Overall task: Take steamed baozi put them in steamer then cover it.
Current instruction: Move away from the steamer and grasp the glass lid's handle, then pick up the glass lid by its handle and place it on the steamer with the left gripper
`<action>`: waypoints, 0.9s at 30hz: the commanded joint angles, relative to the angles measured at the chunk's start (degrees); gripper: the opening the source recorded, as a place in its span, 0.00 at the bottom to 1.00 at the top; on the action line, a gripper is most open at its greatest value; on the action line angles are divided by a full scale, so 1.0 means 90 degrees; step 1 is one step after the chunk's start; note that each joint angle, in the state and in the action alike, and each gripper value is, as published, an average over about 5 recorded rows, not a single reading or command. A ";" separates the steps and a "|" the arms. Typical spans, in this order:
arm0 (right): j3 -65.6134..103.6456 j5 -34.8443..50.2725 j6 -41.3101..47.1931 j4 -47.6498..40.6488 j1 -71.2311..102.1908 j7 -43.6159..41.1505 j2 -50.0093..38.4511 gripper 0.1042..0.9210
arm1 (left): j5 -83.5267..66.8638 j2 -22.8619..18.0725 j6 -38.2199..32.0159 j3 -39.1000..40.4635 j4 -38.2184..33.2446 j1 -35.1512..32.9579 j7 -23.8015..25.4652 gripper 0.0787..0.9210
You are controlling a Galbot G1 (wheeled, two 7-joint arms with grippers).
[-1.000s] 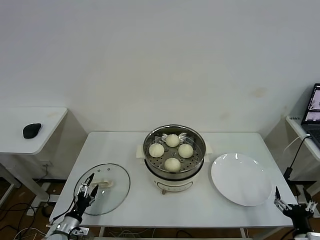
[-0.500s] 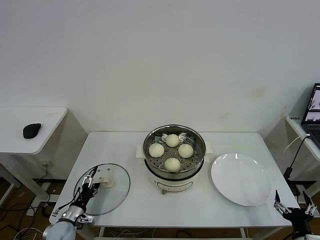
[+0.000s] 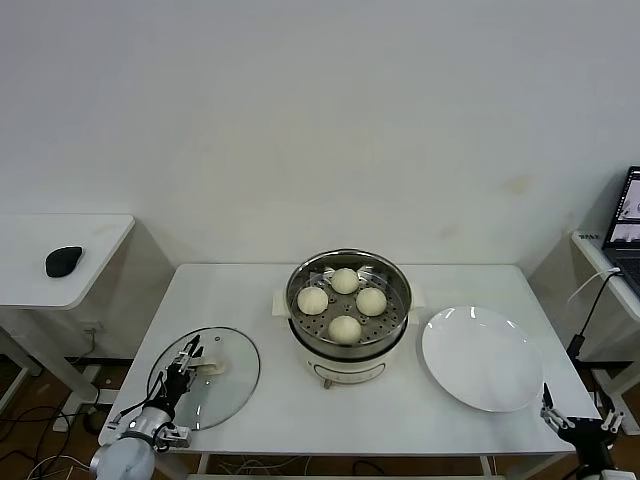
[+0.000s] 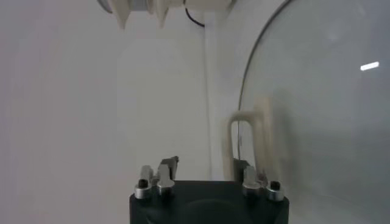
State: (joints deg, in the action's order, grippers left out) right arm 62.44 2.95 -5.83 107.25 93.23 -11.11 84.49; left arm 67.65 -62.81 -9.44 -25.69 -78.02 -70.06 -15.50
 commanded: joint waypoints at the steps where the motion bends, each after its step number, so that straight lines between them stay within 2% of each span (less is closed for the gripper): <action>1: -0.0015 -0.0064 -0.0006 -0.0026 0.0004 -0.0005 0.0001 0.88 | -0.0035 -0.0028 -0.0007 -0.0036 0.0098 0.0008 -0.0139 0.41; 9: -0.0081 -0.0135 -0.0040 -0.0049 0.0002 -0.0034 -0.0022 0.88 | -0.0020 -0.0047 -0.0057 -0.0287 -0.0141 -0.0130 -0.0365 0.14; 12: -0.0114 -0.0174 -0.0058 -0.0067 -0.0009 -0.0050 -0.0046 0.88 | -0.0034 0.0022 -0.0118 -0.0436 -0.0423 -0.0241 -0.0382 0.09; 17: -0.0157 -0.0210 -0.0084 -0.0029 -0.0001 -0.0083 -0.0056 0.88 | -0.0501 0.0395 -0.0212 -0.0718 -0.1200 -0.0579 -0.0222 0.08; 27: -0.0358 -0.0373 -0.0206 0.0060 0.0082 -0.0167 -0.0021 0.88 | -0.2622 0.1605 0.0313 -0.1195 -0.3217 -0.0916 0.1014 0.08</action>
State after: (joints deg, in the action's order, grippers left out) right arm 60.21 0.39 -7.27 107.47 93.74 -12.33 84.28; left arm 59.27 -57.11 -10.07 -32.73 -90.62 -75.95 -14.33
